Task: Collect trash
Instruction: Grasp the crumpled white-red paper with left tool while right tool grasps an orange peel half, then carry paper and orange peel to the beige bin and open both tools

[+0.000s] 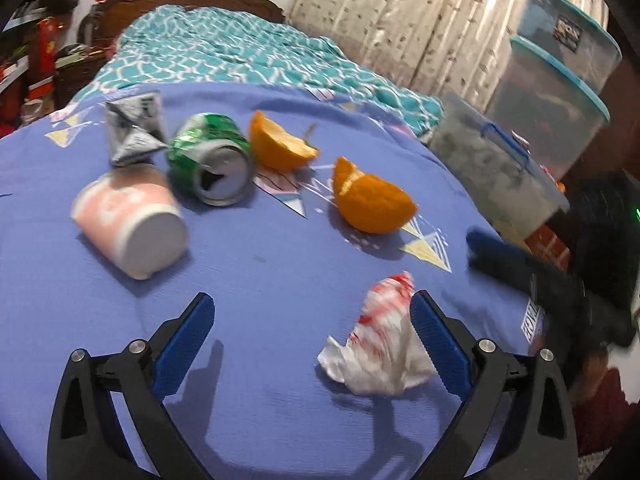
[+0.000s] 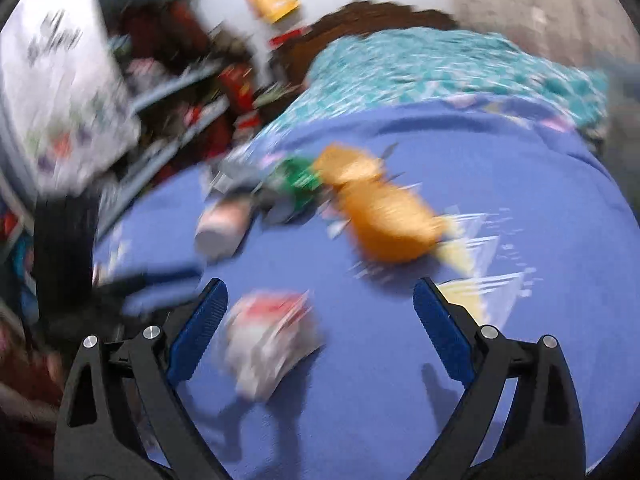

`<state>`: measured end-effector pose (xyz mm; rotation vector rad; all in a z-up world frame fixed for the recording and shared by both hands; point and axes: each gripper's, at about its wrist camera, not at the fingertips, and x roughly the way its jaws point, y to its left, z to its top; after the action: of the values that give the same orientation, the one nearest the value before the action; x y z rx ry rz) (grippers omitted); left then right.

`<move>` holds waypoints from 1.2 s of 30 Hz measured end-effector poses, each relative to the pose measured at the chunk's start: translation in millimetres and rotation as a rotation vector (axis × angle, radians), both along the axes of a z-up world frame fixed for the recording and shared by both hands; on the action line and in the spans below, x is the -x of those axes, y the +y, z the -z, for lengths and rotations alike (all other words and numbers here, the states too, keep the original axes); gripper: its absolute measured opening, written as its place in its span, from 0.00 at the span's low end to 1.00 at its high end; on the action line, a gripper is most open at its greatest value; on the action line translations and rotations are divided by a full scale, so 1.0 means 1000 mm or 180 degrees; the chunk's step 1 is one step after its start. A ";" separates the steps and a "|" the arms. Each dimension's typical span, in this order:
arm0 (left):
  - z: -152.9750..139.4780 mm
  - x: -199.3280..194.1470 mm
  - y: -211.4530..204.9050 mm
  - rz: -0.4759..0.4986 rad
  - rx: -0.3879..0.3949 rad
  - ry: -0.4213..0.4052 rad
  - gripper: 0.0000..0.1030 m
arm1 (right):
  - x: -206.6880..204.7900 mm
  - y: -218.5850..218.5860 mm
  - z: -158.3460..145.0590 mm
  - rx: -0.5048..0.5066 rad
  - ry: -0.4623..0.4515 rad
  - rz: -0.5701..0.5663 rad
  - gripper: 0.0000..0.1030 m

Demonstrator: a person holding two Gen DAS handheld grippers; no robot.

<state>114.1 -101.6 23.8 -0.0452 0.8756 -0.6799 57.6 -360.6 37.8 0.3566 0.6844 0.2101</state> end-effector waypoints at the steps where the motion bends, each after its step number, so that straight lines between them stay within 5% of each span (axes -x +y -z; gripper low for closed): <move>1: 0.000 0.001 -0.003 0.0027 0.0001 0.0003 0.92 | -0.008 -0.012 0.003 -0.0093 0.0028 0.0112 0.91; 4: -0.002 0.006 -0.007 0.0115 0.0039 0.0008 0.92 | -0.038 -0.032 0.020 -0.0187 0.0195 0.0336 0.91; 8: -0.012 0.012 -0.005 0.0181 0.0093 -0.0039 0.92 | -0.075 -0.026 0.040 -0.0377 0.0497 0.0183 0.92; 15: -0.020 0.020 -0.006 0.0316 0.0151 -0.0072 0.92 | -0.108 0.006 0.047 0.0251 0.0604 -0.0032 0.94; 18: -0.009 0.023 -0.027 0.0491 0.0009 0.0042 0.92 | -0.108 0.009 0.045 0.0269 0.0542 -0.0102 0.71; 20: 0.001 0.024 -0.041 0.0549 -0.0143 0.0063 0.92 | -0.096 0.006 0.037 0.0262 0.0517 -0.0144 0.48; 22: 0.017 0.021 -0.051 0.0503 -0.0355 0.0129 0.90 | -0.081 0.000 0.036 0.0196 0.0533 -0.0131 0.41; 24: 0.030 0.016 -0.054 0.0434 -0.0460 0.0235 0.79 | -0.057 -0.009 0.036 0.0171 0.0532 -0.0084 0.40; 26: 0.028 0.016 -0.055 0.0468 -0.0421 0.0258 0.56 | -0.032 -0.019 0.036 0.0109 0.0525 -0.0035 0.40; 31: 0.026 0.015 -0.068 0.0489 -0.0353 0.0374 0.48 | 0.024 -0.054 0.041 -0.0179 0.0491 0.0218 0.39; 36: 0.014 0.027 -0.138 0.0909 -0.0431 0.0300 0.48 | 0.064 -0.111 0.044 -0.0349 0.0393 0.0700 0.39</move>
<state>87.2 -239.5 9.7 0.1733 1.0280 -0.8883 -5.9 -472.1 -6.1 0.5500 0.7511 0.0164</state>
